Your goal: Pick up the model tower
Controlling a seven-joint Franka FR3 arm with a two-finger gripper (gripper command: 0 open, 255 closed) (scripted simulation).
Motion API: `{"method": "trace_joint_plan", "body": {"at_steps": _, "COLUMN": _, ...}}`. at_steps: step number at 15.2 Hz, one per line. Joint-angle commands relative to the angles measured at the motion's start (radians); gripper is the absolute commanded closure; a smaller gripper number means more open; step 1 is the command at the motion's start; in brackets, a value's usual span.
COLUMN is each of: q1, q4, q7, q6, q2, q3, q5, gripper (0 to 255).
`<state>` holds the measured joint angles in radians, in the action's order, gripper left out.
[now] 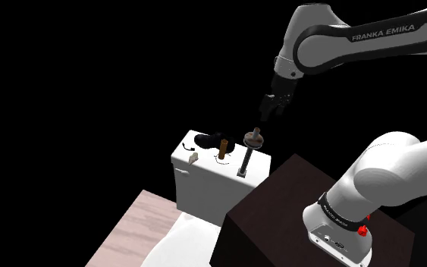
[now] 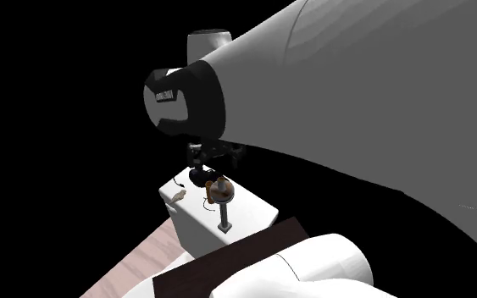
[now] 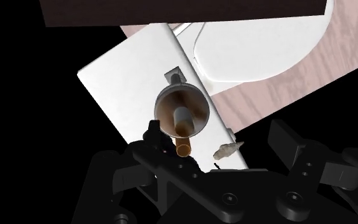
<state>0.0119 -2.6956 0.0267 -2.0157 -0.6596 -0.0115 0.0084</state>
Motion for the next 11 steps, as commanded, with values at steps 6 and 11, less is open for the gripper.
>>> {"method": "trace_joint_plan", "body": {"at_steps": 6, "q1": 0.015, "q4": -0.129, "q7": -0.034, "q6": -0.311, "q2": 0.175, "q3": -0.019, "q5": -0.024, "gripper": 0}}
{"method": "trace_joint_plan", "body": {"at_steps": 11, "q1": 0.019, "q4": -0.158, "q7": -0.043, "q6": -0.459, "q2": 0.293, "q3": -0.025, "q5": -0.031, "gripper": 0}}
